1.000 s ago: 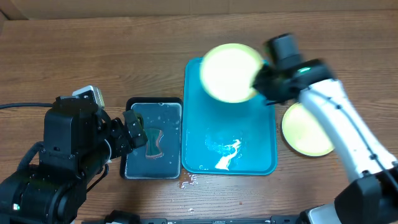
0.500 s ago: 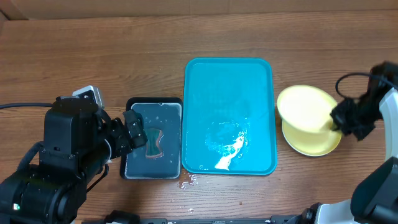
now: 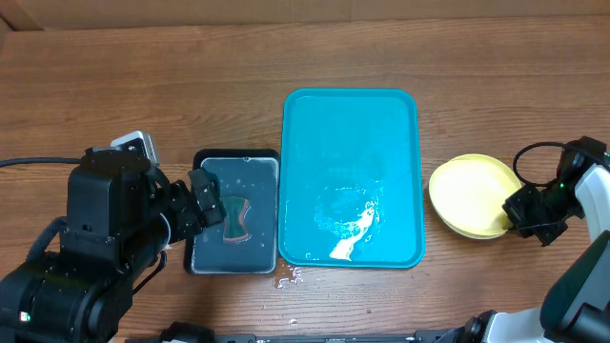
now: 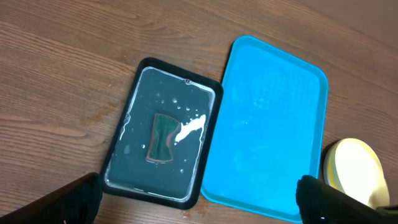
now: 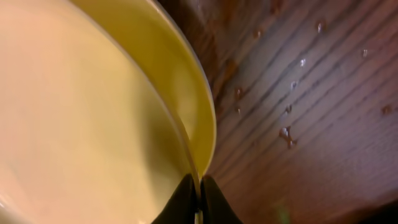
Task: Clean dirty plates on tray and stack at the side
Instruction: 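Lower the yellow plate onto the stack and open the right gripper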
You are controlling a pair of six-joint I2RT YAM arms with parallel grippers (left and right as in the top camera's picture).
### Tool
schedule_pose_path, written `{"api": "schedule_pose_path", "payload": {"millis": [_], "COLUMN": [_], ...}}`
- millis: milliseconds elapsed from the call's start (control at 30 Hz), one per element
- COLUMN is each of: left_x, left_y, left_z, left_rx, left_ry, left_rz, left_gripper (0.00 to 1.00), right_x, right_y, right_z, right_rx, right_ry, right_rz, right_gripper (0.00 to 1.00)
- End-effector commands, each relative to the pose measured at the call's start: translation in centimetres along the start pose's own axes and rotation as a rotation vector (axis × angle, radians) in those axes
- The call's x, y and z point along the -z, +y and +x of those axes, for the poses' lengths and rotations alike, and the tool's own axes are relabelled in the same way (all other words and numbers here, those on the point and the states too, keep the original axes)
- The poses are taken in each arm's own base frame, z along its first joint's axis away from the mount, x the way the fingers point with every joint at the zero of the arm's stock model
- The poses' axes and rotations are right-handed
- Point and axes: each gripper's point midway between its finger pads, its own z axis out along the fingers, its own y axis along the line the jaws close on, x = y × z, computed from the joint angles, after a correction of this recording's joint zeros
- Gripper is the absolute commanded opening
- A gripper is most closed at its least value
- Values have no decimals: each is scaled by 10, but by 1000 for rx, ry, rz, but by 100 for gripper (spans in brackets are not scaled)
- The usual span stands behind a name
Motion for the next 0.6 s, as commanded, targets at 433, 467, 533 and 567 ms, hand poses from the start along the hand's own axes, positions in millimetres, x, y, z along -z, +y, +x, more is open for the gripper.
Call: {"api": "schedule_pose_path", "payload": {"millis": [433,467,533,567], "left_x": [2,2,2,2], "left_y": [-1,-1,-1,-1], "left_z": [-3,-3,-3,-3], "left_rx": [2,2,2,2], "left_ry": [-9,-9,-9,-9], "left_rz": [4,4,4,4], "left_gripper": [100,100,100,100], "right_x": [169,181,207,217], "right_y": [80,85,90,89], "right_z": [72,90,133,153], "right_rx": [491,559,714,779], "right_ry": [-381,-401,-457,-490], "right_rz": [-551,-604,-714,-760], "right_gripper": [63,63,63,64]}}
